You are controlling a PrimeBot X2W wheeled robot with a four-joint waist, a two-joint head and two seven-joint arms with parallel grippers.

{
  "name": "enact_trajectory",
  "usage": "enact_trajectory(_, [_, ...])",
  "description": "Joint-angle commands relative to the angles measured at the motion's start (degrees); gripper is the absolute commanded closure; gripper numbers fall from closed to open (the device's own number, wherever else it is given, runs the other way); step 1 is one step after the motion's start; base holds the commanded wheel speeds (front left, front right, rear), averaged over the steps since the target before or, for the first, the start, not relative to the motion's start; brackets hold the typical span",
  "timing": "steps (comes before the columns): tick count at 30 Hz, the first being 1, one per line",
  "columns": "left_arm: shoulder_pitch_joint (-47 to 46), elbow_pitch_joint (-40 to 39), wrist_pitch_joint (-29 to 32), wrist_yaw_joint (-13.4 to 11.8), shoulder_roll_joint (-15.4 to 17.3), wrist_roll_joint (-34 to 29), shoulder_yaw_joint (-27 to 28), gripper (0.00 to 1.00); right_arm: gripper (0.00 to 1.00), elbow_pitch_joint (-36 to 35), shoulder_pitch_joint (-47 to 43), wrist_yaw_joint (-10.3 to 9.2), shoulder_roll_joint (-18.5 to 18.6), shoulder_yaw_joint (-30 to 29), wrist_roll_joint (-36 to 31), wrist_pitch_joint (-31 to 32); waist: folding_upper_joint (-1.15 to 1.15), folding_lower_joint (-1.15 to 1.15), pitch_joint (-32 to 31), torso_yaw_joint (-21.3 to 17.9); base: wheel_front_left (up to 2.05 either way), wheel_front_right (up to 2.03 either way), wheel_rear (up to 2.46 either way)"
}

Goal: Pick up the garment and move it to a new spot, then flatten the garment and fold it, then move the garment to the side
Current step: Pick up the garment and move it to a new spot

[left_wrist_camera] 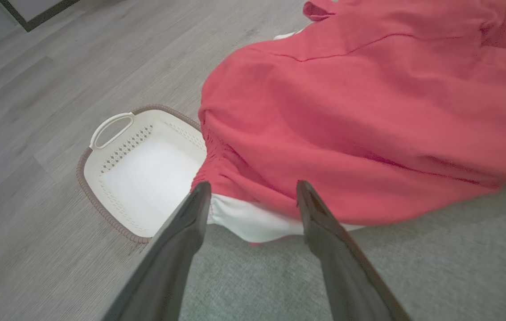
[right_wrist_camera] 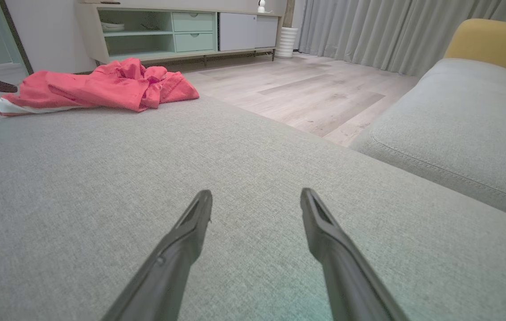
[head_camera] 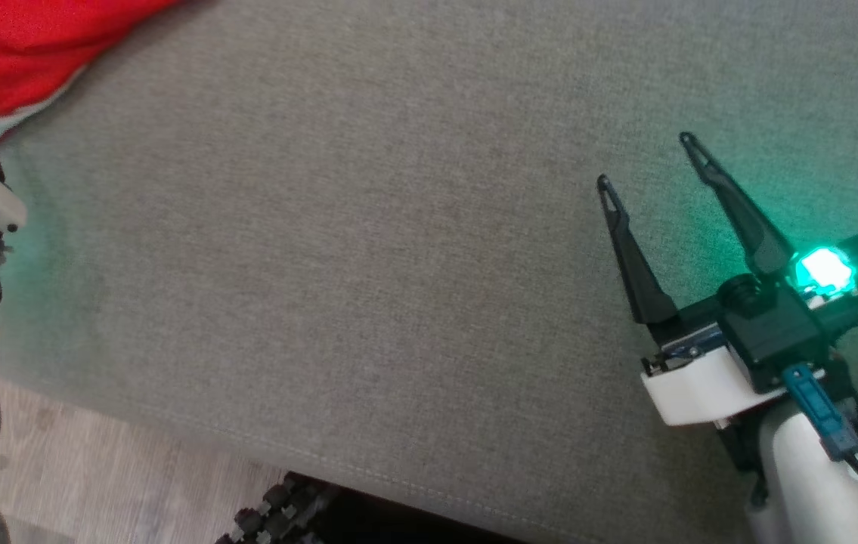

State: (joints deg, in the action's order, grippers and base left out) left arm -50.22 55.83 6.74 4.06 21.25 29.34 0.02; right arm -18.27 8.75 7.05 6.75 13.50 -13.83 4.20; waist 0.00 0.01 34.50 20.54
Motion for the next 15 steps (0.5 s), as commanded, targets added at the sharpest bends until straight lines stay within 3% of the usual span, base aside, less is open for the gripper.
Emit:
enact_trajectory(1, [-1.22,-0.12,-0.76,-0.17,3.94,0.28,1.94,0.00,0.00,-2.88,-0.31,0.44,0.11,1.45,-0.68,0.64,0.00,-0.01,1.73,-0.65,0.00,0.00,0.00])
enact_trajectory(10, [-4.90,9.33,0.76,0.83,2.14,2.00,1.70,0.00,0.00,-6.13,-0.62,0.44,0.36,1.54,-0.95,1.68,0.00,-0.01,4.09,-1.27,0.00,0.00,0.00])
enact_trajectory(11, [-5.15,10.05,1.15,1.05,2.11,2.23,1.68,0.05,0.00,-6.24,-0.52,0.44,0.28,1.58,-0.93,1.61,0.00,-0.01,4.15,-1.41,0.00,0.00,0.00])
enact_trajectory(12, [-5.39,10.69,1.58,1.28,2.06,2.37,1.55,0.45,0.00,-6.34,-0.41,0.44,0.20,1.58,-0.92,1.53,0.00,-0.01,4.21,-1.54,0.00,0.00,0.00])
enact_trajectory(14, [-5.84,11.54,1.86,1.78,1.98,2.69,1.36,1.00,0.00,-6.48,-0.19,0.44,0.06,1.50,-0.92,1.30,0.00,-0.01,4.29,-1.76,0.00,0.00,0.00])
enact_trajectory(15, [-6.02,11.89,1.80,1.96,1.99,2.82,1.29,1.00,0.00,-6.48,-0.08,0.44,-0.01,1.43,-0.91,1.16,0.00,-0.01,4.28,-1.87,0.00,0.00,0.00])
